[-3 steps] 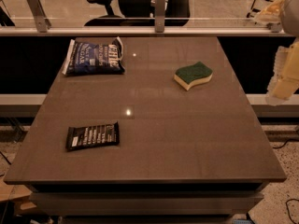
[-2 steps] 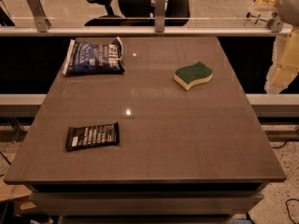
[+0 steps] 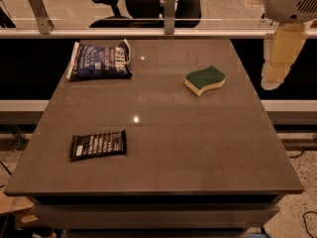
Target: Move sponge near rxbar chocolate
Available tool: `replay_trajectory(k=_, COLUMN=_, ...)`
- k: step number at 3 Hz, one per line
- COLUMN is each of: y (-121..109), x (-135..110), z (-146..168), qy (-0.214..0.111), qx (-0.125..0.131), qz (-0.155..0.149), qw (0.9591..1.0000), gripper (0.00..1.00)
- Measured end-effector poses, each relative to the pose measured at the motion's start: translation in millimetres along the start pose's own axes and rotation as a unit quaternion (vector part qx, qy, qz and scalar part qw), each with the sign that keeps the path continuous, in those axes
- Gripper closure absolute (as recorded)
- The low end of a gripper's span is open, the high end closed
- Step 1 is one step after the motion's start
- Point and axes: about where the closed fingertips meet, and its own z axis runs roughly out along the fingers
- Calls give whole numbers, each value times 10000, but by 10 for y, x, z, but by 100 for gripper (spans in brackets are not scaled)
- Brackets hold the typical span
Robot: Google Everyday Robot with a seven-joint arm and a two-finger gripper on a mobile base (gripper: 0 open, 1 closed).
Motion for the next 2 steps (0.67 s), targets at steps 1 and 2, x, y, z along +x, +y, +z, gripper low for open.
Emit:
replay_trajectory(k=1, y=-127, x=-39, z=150, qy=545, qx=57, qz=-68, qw=9985, gripper=0)
replay_trajectory(k=2, y=-304, x=-58, z=357, qy=868, qx=-20, qz=-157, qw=9961, gripper=0)
